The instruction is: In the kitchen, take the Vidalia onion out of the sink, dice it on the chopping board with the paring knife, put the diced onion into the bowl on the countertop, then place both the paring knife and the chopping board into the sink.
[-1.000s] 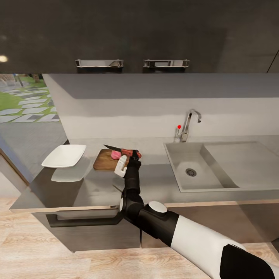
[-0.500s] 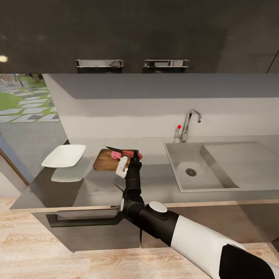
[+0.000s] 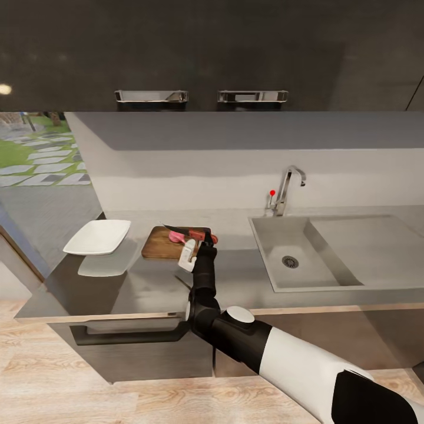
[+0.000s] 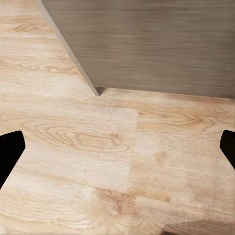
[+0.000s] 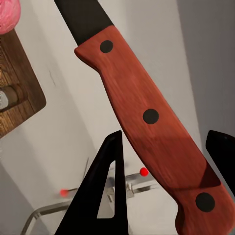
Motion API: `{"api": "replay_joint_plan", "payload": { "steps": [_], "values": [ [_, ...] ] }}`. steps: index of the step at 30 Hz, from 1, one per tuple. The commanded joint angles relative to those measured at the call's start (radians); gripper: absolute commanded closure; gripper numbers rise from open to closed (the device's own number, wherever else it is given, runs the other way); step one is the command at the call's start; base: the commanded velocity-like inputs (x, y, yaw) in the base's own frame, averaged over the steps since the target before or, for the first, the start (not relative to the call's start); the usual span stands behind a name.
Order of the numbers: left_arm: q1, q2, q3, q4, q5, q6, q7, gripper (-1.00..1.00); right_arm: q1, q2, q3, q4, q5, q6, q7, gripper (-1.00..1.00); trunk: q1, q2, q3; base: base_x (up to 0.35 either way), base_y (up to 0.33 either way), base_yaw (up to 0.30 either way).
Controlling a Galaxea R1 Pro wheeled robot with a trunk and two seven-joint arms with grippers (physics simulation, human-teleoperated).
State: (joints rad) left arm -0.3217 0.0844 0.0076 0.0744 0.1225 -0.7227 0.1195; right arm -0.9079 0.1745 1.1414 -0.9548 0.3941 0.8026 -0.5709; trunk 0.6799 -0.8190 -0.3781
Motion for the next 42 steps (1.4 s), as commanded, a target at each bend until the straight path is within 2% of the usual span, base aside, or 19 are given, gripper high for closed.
{"api": "replay_joint_plan", "payload": {
  "steps": [1, 23, 32, 42],
  "values": [
    [-0.002, 0.000, 0.000, 0.004, 0.003, -0.006, -0.001, -1.00, -0.002, 0.000, 0.003, 0.001, -0.001, 0.004, -0.005, 1.00, 0.000, -0.001, -0.001, 0.000, 0.000, 0.000],
    [-0.002, 0.000, 0.000, 0.004, 0.003, -0.006, -0.001, -1.00, -0.002, 0.000, 0.003, 0.004, -0.001, 0.004, -0.004, 1.00, 0.000, -0.001, -0.001, 0.003, 0.000, 0.000],
    [-0.002, 0.000, 0.000, 0.004, 0.003, -0.006, -0.001, -1.00, -0.002, 0.000, 0.003, 0.004, -0.001, 0.004, -0.005, 1.00, 0.000, -0.001, -0.001, 0.191, 0.000, 0.000],
    [-0.002, 0.000, 0.000, 0.004, 0.003, -0.006, -0.001, -1.00, -0.002, 0.000, 0.003, 0.005, -0.001, 0.004, -0.004, 1.00, 0.000, -0.001, -0.001, 0.032, 0.000, 0.000]
  ]
}}
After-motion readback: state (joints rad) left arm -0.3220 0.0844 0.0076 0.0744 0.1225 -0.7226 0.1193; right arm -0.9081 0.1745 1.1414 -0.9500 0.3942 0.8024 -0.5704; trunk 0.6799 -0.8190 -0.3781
